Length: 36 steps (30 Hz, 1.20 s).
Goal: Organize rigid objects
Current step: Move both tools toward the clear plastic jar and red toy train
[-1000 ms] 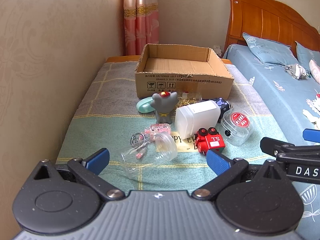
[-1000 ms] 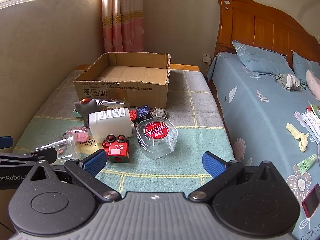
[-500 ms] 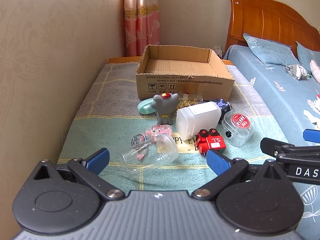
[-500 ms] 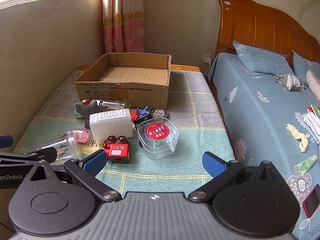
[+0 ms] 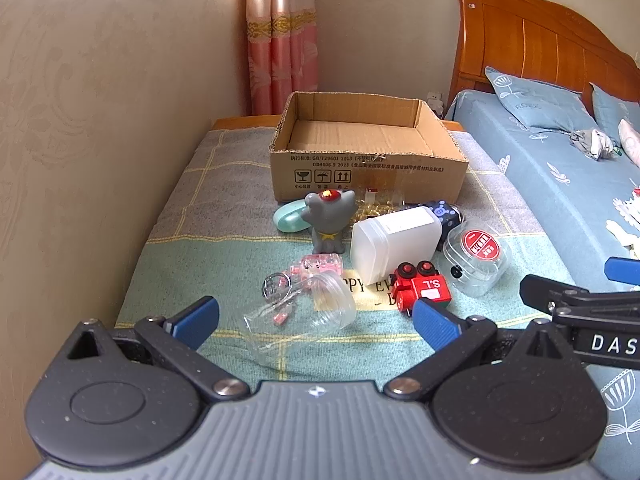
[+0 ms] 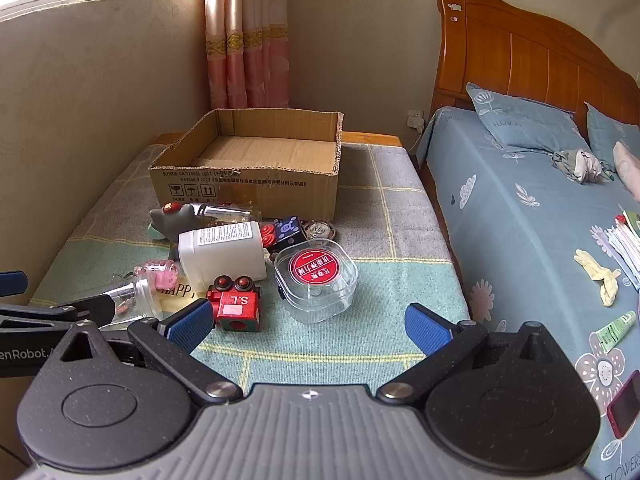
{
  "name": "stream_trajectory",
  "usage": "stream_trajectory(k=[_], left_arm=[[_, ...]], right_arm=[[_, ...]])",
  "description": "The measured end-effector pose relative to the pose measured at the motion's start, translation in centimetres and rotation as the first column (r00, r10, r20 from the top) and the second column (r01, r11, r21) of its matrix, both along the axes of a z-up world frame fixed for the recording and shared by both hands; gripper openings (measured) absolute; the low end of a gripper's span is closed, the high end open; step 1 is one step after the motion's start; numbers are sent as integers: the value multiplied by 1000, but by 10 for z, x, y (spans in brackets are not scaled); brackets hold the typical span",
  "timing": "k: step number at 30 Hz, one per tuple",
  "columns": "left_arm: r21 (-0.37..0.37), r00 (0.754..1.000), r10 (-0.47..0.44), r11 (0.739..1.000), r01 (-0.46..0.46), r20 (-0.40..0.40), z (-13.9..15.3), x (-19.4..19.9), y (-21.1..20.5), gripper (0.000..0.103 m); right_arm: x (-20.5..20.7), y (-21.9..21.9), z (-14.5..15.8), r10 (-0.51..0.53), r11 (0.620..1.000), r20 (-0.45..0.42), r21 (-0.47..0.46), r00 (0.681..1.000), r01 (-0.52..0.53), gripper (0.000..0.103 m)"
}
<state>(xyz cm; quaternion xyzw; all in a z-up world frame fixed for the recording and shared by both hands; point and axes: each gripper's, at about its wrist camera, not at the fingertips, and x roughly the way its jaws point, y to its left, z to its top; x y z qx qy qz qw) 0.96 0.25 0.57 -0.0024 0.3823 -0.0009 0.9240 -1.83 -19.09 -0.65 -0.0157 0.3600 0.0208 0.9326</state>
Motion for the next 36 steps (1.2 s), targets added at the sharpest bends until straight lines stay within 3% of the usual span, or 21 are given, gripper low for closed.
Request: stream_trajectory(k=[8, 18, 28, 36], left_arm=[[-14, 1000, -24, 1000, 24, 14, -1, 3, 2, 102], [29, 996, -83, 996, 82, 20, -19, 18, 14, 102], [16, 990, -114, 993, 116, -79, -64, 45, 31, 102], [20, 987, -107, 994, 110, -123, -78, 45, 50, 102]], right_arm=[[5, -1, 0, 35, 999, 36, 10, 999, -35, 103], [9, -8, -2, 97, 994, 124, 37, 988, -102, 103], [24, -14, -30, 94, 995, 58, 25, 994, -95, 103], [35, -21, -46, 103, 995, 15, 11, 995, -104, 103]])
